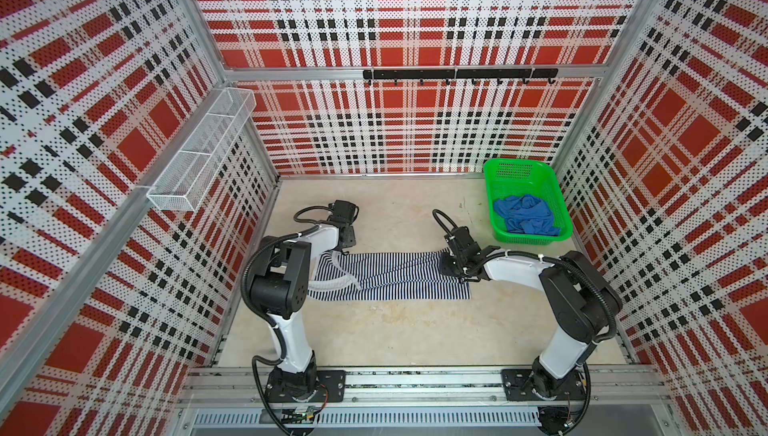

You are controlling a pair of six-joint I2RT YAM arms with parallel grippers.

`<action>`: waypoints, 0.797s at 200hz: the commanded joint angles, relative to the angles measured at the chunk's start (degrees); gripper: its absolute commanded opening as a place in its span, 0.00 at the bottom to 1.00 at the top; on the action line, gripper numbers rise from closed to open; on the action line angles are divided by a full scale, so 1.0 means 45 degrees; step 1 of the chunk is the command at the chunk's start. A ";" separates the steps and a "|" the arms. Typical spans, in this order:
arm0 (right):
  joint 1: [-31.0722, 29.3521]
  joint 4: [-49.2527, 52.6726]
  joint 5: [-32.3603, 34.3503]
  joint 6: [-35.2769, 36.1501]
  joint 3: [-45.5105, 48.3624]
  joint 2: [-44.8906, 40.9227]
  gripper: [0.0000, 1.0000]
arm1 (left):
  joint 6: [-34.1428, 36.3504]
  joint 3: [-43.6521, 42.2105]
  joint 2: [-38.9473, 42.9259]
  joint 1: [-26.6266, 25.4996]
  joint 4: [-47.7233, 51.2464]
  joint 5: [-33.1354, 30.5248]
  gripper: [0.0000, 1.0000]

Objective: Fold and stack the tank tops

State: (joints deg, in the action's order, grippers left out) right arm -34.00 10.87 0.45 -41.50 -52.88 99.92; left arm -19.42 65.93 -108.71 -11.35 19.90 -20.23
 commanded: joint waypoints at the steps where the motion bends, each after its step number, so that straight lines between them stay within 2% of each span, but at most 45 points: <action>1: -0.0062 -0.0287 -0.0039 -0.0095 -0.0026 0.0315 0.27 | 0.0399 0.0397 -0.0416 -0.0074 0.0287 -0.0709 0.39; 36: -0.0062 -0.0327 0.0032 -0.0056 0.0004 0.0393 0.27 | 0.0463 0.0571 -0.0822 -0.0074 0.0271 -0.0827 0.28; 50: -0.0052 -0.0353 0.0057 -0.0056 0.0016 0.0464 0.27 | 0.0468 0.0571 -0.0934 -0.0073 0.0226 -0.0856 0.20; 67: -0.0062 -0.0491 0.0076 -0.0123 0.0123 0.0593 0.27 | 0.0409 0.0484 -0.0814 -0.0052 0.0113 -0.0952 0.05; 79: -0.0062 -0.0696 0.0086 -0.0238 0.0274 0.0714 0.27 | 0.0324 0.0234 -0.0489 0.0002 -0.0165 -0.0973 0.00; 116: -0.0062 -0.1239 0.0660 -0.0956 0.0900 0.0926 0.26 | -0.0329 -0.1508 0.1764 0.0611 -0.1409 -0.0859 0.00; 159: -0.0023 -0.2258 0.1137 -0.1933 0.1866 0.0760 0.26 | -0.2071 -0.5614 0.5432 0.2148 -0.3923 0.0406 0.00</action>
State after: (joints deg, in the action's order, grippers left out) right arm -34.02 -1.19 3.22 -46.19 -48.75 101.01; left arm -23.46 48.45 -90.85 -5.02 10.50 -21.82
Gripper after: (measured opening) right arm 0.258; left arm 0.047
